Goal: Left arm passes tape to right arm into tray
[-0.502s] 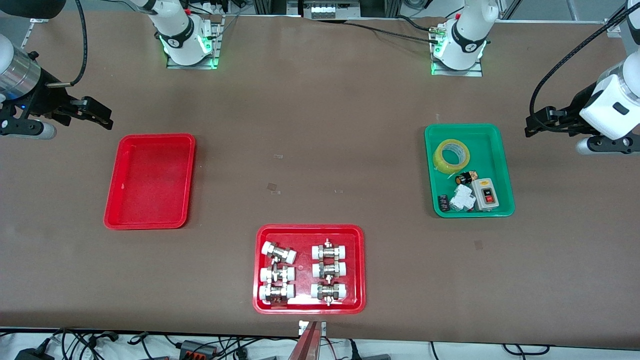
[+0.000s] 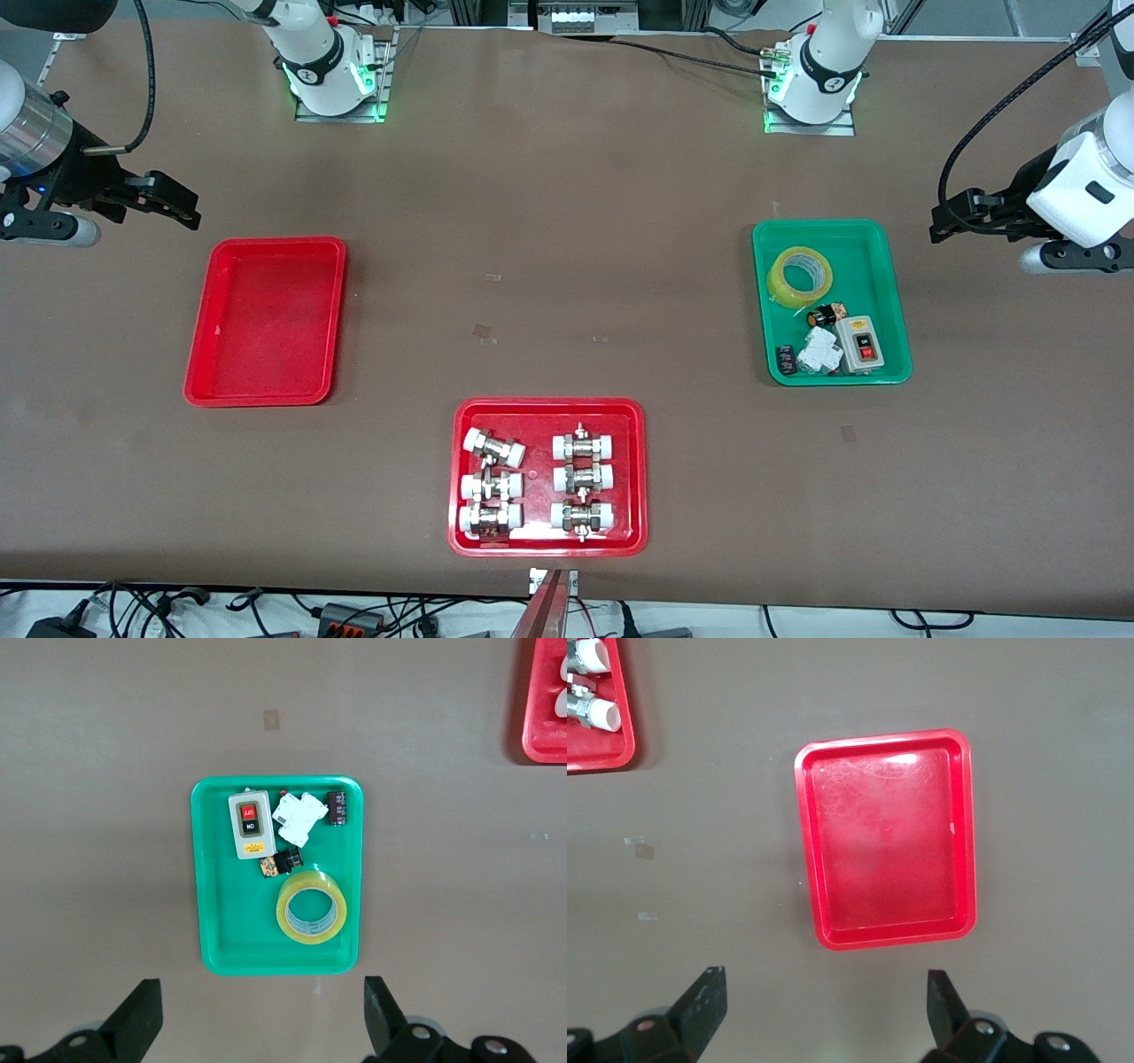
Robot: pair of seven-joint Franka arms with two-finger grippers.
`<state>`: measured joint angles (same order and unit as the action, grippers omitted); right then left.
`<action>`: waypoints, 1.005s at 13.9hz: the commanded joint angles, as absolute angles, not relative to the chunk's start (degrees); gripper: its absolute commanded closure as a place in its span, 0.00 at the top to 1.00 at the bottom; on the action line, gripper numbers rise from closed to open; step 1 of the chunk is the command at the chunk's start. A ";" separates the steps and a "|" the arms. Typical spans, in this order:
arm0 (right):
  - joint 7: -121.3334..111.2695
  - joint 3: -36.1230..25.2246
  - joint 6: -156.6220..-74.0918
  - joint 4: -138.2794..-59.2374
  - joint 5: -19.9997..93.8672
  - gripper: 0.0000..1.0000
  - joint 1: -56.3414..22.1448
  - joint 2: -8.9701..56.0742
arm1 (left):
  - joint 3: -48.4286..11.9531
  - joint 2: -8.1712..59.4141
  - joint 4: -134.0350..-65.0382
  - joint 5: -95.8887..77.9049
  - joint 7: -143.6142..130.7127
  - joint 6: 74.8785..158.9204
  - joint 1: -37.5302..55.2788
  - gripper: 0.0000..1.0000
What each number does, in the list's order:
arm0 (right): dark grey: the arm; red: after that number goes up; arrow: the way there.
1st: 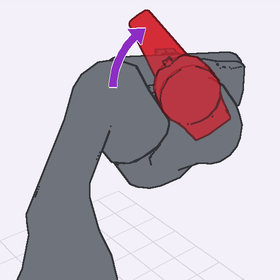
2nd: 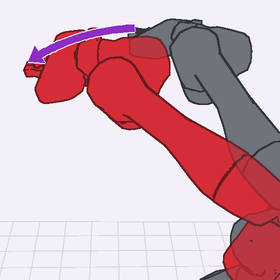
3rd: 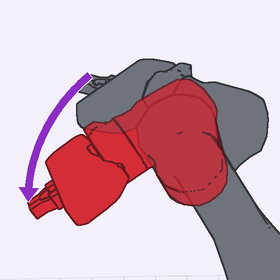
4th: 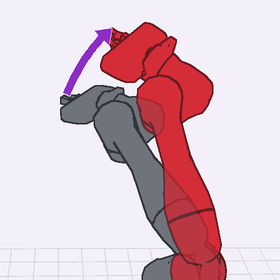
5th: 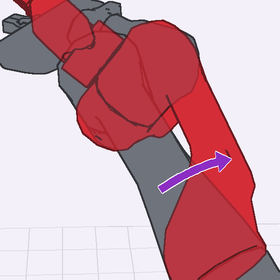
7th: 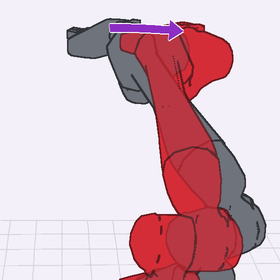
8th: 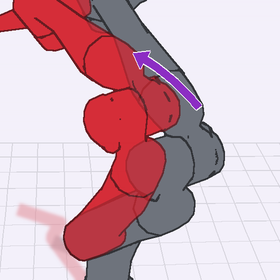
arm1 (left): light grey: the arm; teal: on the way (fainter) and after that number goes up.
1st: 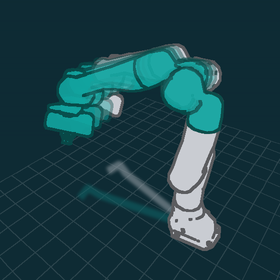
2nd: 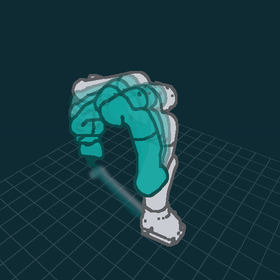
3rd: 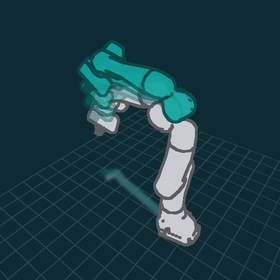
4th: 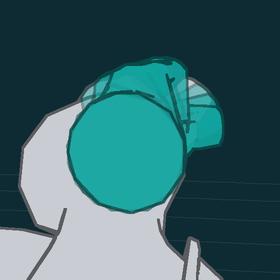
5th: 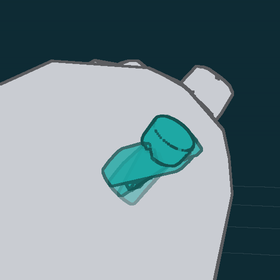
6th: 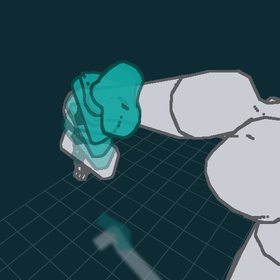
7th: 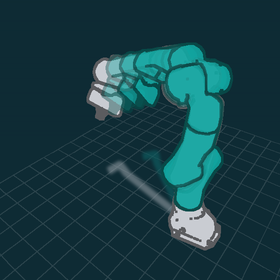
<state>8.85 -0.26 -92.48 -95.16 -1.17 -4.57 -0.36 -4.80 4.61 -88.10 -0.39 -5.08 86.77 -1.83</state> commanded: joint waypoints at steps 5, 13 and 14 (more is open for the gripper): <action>8.26 -0.09 -91.67 -94.57 -1.58 1.00 -4.66 -0.18 | -4.83 3.34 -89.56 -1.32 -3.96 87.28 -1.93 1.00; 8.26 -0.09 -91.76 -94.57 -1.58 1.00 -4.66 -0.18 | -4.83 6.23 -92.28 -1.67 -0.89 86.92 -2.55 1.00; 8.26 -0.09 -91.76 -94.57 -1.58 1.00 -4.66 -0.18 | -4.83 6.41 -92.98 -1.67 0.17 87.18 -3.16 1.00</action>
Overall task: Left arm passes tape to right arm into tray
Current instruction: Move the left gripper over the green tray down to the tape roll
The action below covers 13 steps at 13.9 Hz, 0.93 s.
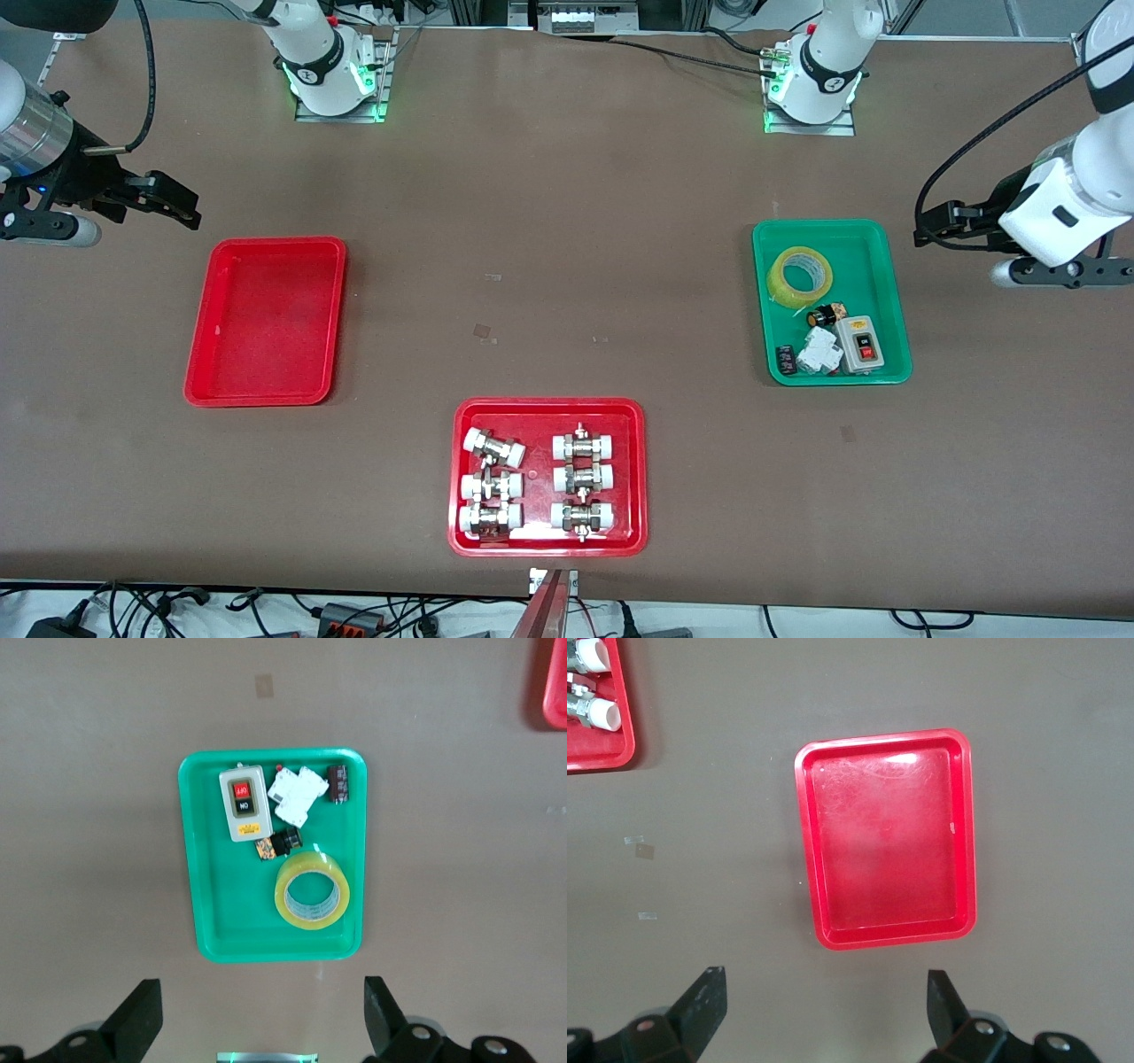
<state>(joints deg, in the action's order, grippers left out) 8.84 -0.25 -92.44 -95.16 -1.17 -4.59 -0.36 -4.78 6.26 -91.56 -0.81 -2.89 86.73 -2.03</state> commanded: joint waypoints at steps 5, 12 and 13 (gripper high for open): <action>8.26 0.00 -91.76 -94.57 -1.58 1.00 -4.66 -0.18 | -4.83 6.24 -101.92 -1.67 1.58 90.00 -4.83 1.00; 8.26 -0.09 -91.67 -94.57 -1.58 1.00 -4.57 -0.18 | -6.77 0.45 -125.28 -1.58 1.93 109.55 -4.75 1.00; 8.26 0.00 -91.67 -94.57 -1.58 1.00 -4.57 -0.18 | -7.03 0.87 -128.55 -1.50 1.93 112.99 -4.66 1.00</action>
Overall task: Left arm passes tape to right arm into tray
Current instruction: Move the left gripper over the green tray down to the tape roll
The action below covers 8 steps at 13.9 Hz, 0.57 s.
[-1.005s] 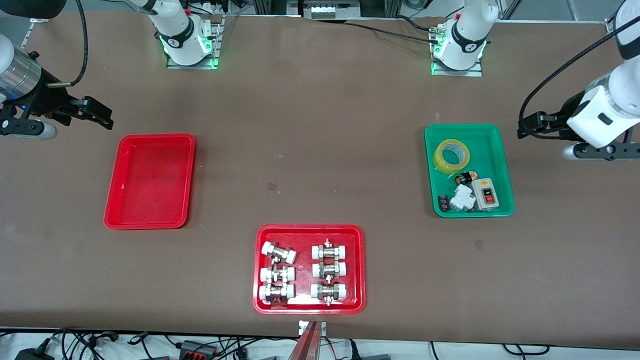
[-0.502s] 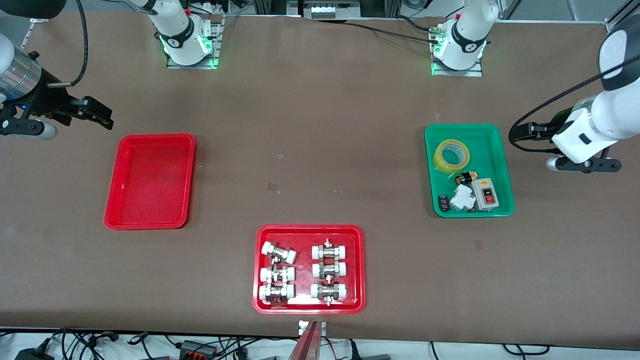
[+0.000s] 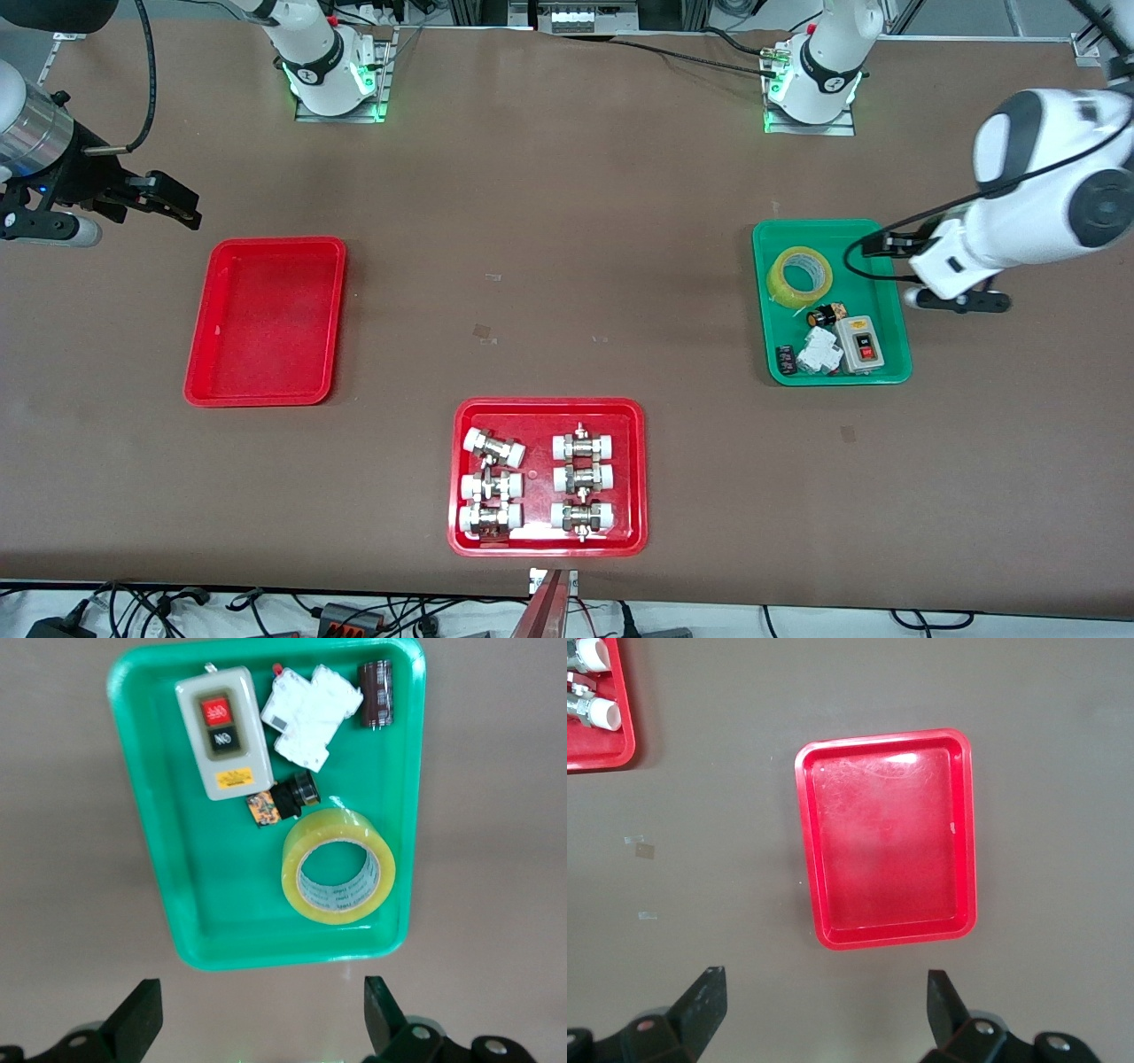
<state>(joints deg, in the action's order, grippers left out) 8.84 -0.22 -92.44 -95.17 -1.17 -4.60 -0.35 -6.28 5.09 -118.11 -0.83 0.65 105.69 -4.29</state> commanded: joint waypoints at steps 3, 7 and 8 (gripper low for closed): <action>8.26 0.00 -91.67 -94.57 -1.58 1.00 -4.57 -0.18 | -8.87 5.18 -130.51 -1.41 1.85 116.09 -4.04 1.00; 8.26 -0.09 -91.67 -94.57 -1.58 1.00 -4.57 -0.17 | -8.88 13.07 -130.87 -0.97 1.85 126.35 -4.22 1.00; 8.26 -0.09 -91.67 -94.66 -1.58 1.00 -4.57 -0.18 | -8.88 14.05 -130.96 -0.88 1.85 127.95 -4.31 1.00</action>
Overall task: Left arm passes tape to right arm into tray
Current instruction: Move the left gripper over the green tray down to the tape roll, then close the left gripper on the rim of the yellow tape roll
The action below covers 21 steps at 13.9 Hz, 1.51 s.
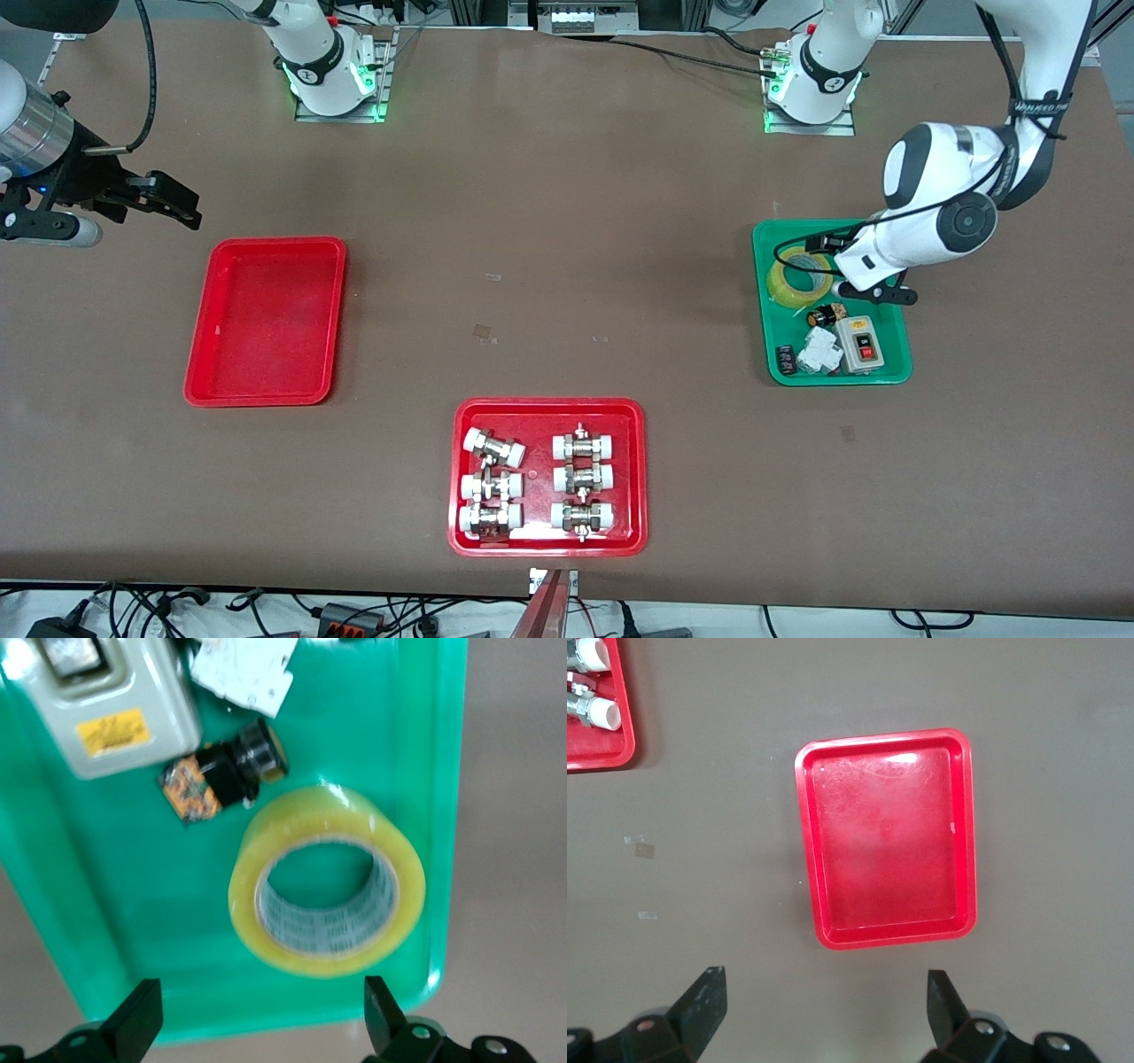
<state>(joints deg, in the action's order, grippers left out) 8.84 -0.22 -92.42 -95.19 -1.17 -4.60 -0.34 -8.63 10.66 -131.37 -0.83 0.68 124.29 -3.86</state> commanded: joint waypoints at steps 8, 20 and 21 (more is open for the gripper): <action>8.26 -0.09 -91.76 -94.48 -1.58 1.00 -4.57 -0.09 | -8.88 17.49 -132.27 -0.88 1.85 132.09 -5.80 1.00; 8.26 -0.09 -91.76 -94.39 -1.58 1.00 -4.66 -0.17 | -8.96 16.26 -132.54 -0.88 1.41 127.18 -6.94 0.26; 8.09 -0.09 -91.76 -94.22 -1.58 1.00 -4.66 -0.18 | -8.96 16.09 -132.45 -0.88 1.67 127.18 -7.38 0.21</action>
